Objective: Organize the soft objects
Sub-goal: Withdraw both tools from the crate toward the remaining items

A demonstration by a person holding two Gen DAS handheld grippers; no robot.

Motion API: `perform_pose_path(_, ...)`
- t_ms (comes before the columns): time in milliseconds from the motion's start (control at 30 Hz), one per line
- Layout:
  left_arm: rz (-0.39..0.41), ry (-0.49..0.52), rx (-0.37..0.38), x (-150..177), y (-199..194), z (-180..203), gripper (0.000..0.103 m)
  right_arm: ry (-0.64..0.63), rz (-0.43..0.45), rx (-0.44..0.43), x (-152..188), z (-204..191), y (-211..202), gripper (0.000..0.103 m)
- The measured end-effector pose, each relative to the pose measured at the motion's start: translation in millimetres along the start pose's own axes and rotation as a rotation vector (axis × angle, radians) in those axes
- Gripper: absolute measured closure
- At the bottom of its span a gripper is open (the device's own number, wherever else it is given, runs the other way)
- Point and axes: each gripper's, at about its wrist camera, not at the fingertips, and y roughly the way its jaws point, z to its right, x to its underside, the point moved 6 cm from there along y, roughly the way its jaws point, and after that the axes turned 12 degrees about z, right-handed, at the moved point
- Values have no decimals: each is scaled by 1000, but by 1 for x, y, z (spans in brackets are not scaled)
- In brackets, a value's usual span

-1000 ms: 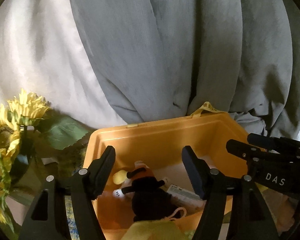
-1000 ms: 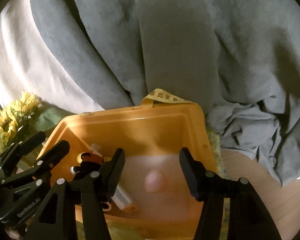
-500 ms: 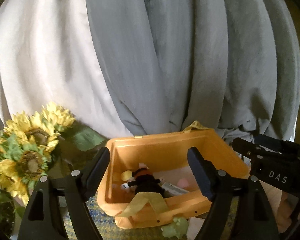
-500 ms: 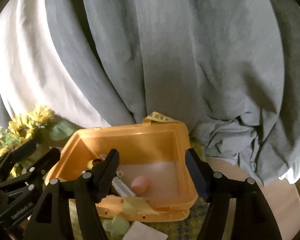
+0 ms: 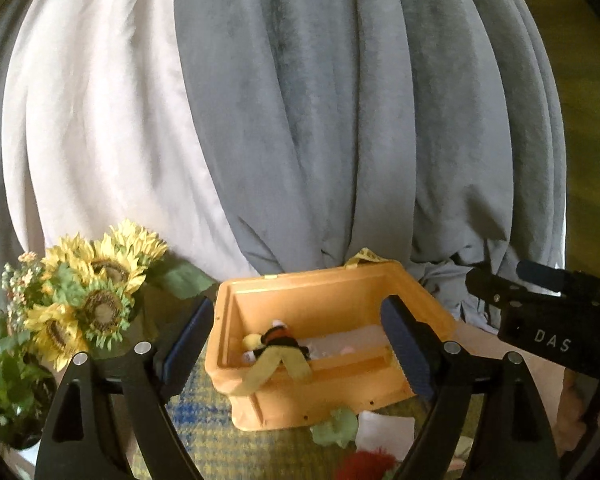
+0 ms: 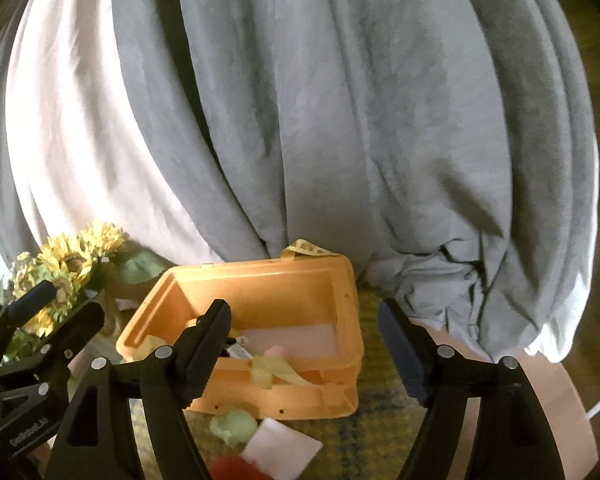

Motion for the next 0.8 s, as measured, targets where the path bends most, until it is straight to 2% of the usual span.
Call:
perform_pose_path(167, -12, -8, 3, 10, -19, 7, 17, -15, 21, 16, 10, 5, -22, 24)
perform_pose_path(400, -35, 2, 21, 26, -34, 18, 17, -9, -1, 6, 28, 10, -38, 24)
perform_pose_path(800, -149, 25, 50, 71, -46, 33, 16, -47, -102, 1, 69, 16, -49, 24)
